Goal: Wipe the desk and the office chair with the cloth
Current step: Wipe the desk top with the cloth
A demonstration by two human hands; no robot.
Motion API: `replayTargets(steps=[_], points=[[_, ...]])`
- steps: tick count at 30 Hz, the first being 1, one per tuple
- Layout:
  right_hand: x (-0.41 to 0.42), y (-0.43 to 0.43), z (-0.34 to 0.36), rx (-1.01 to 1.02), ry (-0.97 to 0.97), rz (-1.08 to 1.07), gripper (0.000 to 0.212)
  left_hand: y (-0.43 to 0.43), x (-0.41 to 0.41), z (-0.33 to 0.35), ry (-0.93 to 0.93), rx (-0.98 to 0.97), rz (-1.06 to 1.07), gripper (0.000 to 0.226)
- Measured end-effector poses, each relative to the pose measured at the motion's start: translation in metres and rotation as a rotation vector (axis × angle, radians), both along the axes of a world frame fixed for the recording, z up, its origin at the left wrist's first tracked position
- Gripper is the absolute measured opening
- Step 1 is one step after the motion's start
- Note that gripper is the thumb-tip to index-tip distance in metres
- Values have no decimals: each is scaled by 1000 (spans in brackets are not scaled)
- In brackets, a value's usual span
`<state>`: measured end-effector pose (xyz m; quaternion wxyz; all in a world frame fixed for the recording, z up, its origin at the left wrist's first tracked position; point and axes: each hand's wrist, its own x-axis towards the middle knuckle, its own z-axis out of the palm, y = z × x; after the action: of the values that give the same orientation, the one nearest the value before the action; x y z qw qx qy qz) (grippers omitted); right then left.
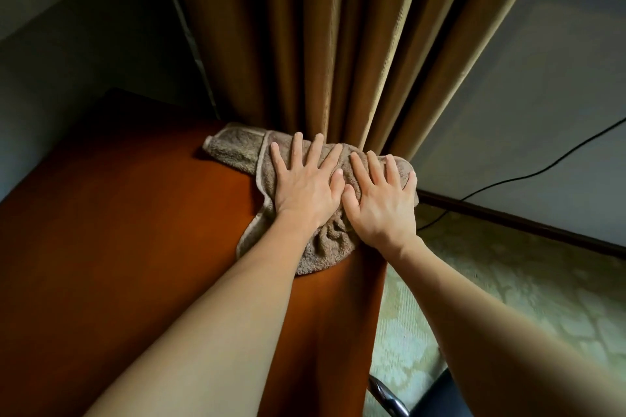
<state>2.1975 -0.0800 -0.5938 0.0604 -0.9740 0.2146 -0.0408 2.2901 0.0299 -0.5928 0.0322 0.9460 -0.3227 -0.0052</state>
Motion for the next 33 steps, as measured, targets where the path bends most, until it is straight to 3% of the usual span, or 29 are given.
replayTargets(steps=[13, 33], points=[[-69, 55, -1, -1, 142, -10, 69, 54, -73, 0, 13, 6, -41, 58], [-188, 201, 10, -68, 253, 201, 72, 221, -212, 4, 84, -20, 92, 57]])
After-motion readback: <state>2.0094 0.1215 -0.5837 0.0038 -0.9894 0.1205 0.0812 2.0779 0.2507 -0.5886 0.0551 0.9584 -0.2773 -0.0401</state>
